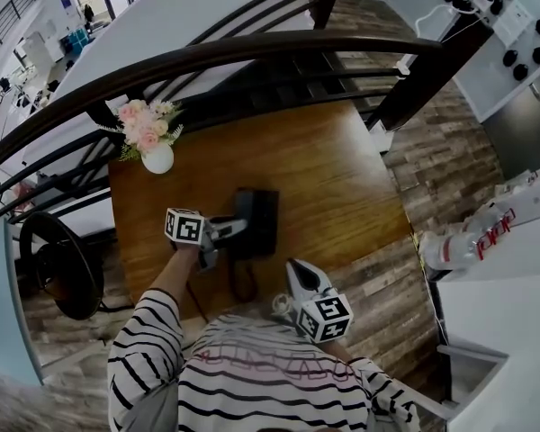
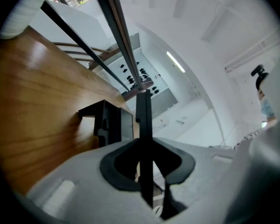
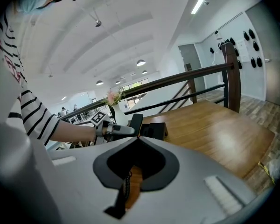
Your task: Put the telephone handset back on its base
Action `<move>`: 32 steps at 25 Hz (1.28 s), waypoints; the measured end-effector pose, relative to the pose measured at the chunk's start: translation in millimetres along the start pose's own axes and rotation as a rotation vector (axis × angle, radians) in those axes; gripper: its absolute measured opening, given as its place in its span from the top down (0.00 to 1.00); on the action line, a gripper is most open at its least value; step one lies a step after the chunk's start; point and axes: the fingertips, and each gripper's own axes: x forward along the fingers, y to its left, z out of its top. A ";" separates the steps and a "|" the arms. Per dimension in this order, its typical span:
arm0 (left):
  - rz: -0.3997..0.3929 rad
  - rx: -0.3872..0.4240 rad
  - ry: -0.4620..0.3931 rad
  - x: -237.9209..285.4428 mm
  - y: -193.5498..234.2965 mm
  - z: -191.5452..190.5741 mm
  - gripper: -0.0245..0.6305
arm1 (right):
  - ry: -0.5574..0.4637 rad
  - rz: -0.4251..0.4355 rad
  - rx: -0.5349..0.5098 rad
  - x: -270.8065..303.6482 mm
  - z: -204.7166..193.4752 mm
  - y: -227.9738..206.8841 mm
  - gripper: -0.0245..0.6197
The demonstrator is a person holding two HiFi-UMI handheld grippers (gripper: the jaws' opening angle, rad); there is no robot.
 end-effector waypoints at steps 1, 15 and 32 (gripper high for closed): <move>0.015 0.000 0.011 0.8 5.8 -1.0 0.85 | 0.002 -0.003 0.003 0.5 -0.5 -0.9 0.96; 0.151 -0.029 0.052 11.4 41.5 -2.0 0.85 | 0.014 -0.015 0.021 7.1 -0.4 -9.7 0.96; 0.147 -0.056 0.046 10.8 54.9 -3.8 0.85 | 0.020 -0.014 0.024 12.4 -1.8 -14.1 0.96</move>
